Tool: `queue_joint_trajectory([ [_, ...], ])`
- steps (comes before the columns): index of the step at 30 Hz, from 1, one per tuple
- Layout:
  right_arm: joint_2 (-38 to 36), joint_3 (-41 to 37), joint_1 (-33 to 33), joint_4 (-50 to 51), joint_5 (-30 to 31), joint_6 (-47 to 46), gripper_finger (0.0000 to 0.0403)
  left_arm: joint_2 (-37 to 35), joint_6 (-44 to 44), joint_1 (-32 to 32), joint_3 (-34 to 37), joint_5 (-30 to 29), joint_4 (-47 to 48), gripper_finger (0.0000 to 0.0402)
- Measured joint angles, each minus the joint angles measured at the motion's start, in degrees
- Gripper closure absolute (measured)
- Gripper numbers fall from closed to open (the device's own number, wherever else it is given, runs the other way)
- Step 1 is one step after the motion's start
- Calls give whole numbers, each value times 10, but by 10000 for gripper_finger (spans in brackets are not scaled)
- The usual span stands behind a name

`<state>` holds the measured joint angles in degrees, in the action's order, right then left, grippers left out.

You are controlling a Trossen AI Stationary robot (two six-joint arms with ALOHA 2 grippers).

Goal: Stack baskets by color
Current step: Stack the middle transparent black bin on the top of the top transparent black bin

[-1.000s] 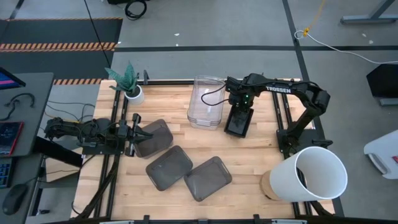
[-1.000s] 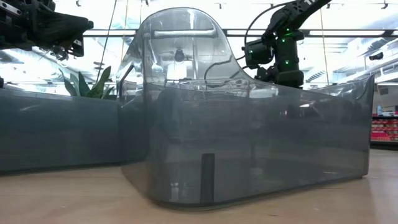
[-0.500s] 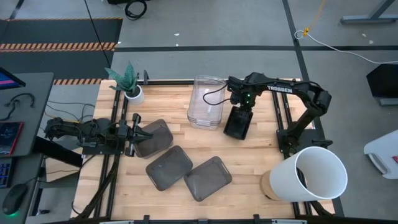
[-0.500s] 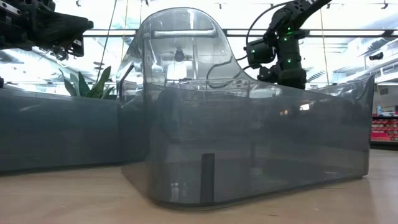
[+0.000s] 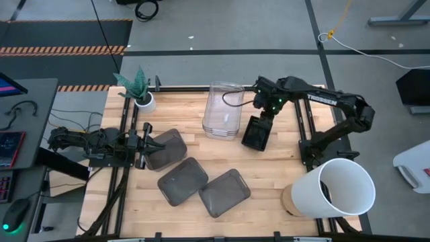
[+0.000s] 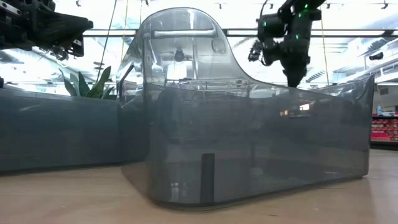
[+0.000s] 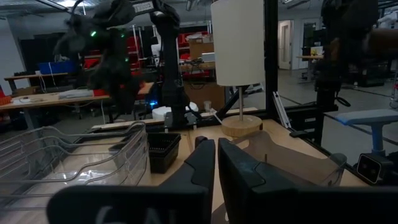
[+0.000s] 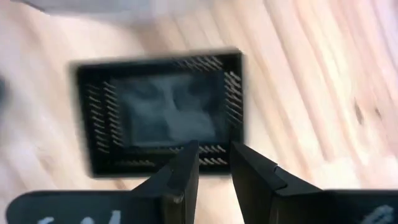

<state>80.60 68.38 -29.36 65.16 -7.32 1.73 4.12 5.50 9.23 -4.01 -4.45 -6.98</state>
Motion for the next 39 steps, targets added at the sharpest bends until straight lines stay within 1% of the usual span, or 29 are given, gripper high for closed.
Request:
queue_joint_trajectory([
  [4,-12,0,67,-49,-33,-35,305,0,0,0,0,0,0,370],
  [8,-5,0,148,-99,-33,-78,305,0,0,0,0,0,0,368],
  [15,21,0,275,-164,-33,-155,305,0,0,0,0,0,0,376],
  [22,72,0,383,-213,-34,-200,305,0,0,0,0,0,0,369],
  [26,100,0,417,-253,-36,-219,305,0,0,0,0,0,0,368],
  [29,119,21,426,-250,-49,-226,305,0,0,0,0,0,0,373],
  [35,161,125,428,-199,-43,-201,305,0,0,0,0,0,0,374],
  [39,183,194,429,-209,-33,-176,305,0,0,0,0,0,0,369],
])
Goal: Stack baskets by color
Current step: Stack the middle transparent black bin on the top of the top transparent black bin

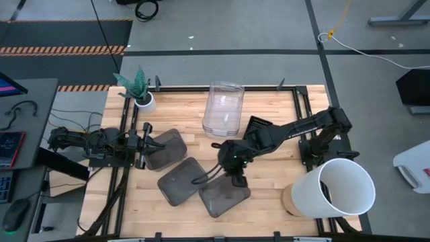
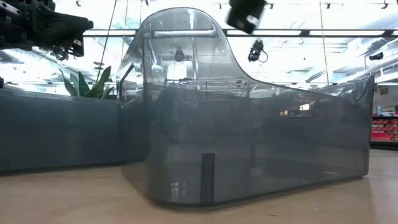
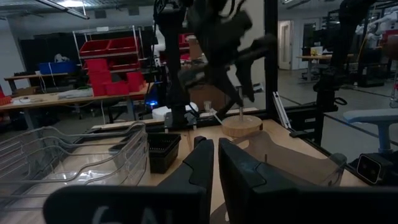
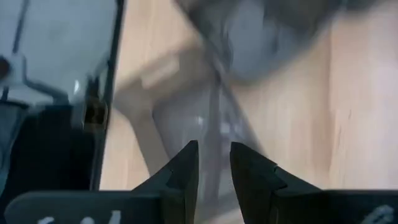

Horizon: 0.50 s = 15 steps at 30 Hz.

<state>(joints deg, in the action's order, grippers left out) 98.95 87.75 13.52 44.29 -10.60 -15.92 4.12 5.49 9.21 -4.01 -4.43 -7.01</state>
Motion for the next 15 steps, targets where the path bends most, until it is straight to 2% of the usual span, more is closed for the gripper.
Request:
queue_joint_trajectory([
  [4,14,39,3,-15,64,26,305,0,0,0,0,0,0,367],
  [9,13,38,21,-30,138,31,305,0,0,0,0,0,0,374],
  [15,10,36,36,-15,194,56,306,0,0,0,0,0,0,372],
])
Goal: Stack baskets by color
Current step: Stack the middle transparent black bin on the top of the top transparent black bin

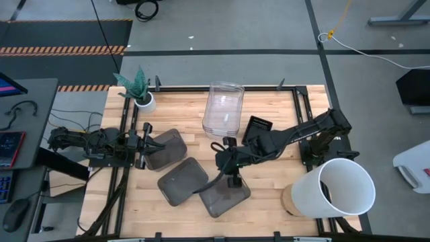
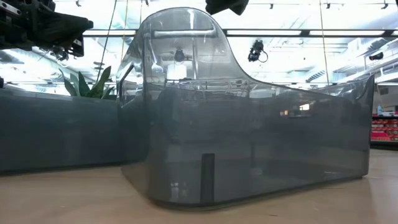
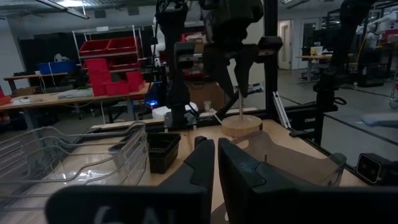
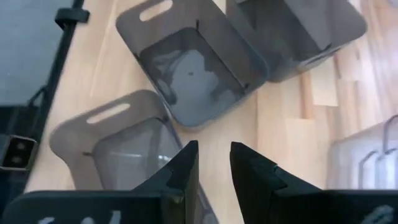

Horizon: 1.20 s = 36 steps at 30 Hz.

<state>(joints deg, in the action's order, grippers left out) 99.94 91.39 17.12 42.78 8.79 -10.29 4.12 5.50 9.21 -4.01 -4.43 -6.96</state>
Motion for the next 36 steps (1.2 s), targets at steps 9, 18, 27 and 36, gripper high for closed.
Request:
queue_joint_trajectory([
  [9,-36,-59,-34,-65,-7,34,319,0,0,0,0,0,0,366],
  [18,-139,-210,-26,-210,16,30,321,0,0,0,0,0,0,372],
  [27,-296,-405,-27,-412,21,70,322,0,0,0,0,0,0,369],
  [36,-407,-517,-47,-546,21,172,323,0,0,0,0,0,0,376],
])
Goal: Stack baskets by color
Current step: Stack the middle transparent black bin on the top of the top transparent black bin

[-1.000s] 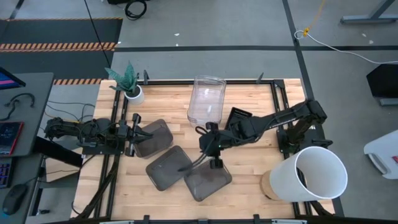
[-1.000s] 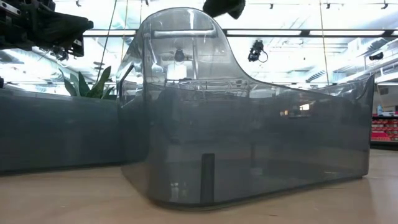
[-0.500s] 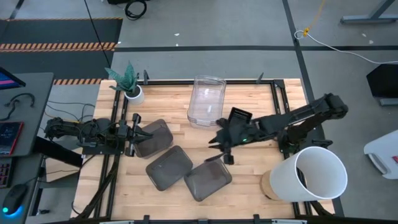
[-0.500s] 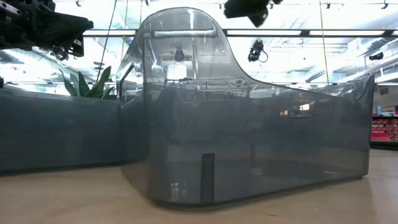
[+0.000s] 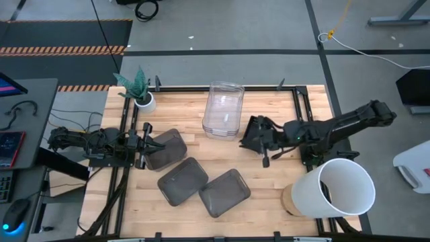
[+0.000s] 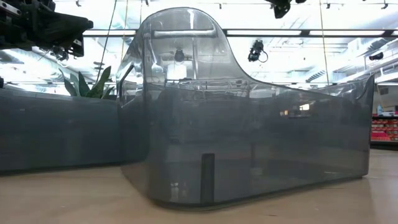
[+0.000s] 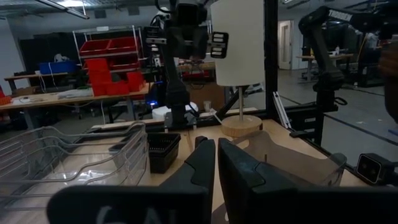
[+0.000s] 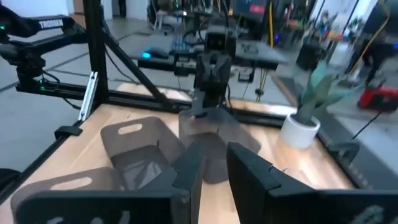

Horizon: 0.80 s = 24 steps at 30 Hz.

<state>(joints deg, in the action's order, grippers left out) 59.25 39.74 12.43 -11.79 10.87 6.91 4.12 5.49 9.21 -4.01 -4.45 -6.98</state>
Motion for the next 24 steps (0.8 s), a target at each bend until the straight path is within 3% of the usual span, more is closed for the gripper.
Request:
queue_joint_trajectory([
  [8,-79,-21,-40,-2,22,61,323,0,-7,0,0,0,-3,368],
  [12,-117,-21,-52,-2,22,85,323,0,-174,0,0,1,-10,371],
  [18,-161,-21,-55,-12,21,113,323,0,-252,0,0,-11,-48,376],
  [24,-222,-20,-67,73,50,143,324,0,-349,0,0,-23,-70,370],
])
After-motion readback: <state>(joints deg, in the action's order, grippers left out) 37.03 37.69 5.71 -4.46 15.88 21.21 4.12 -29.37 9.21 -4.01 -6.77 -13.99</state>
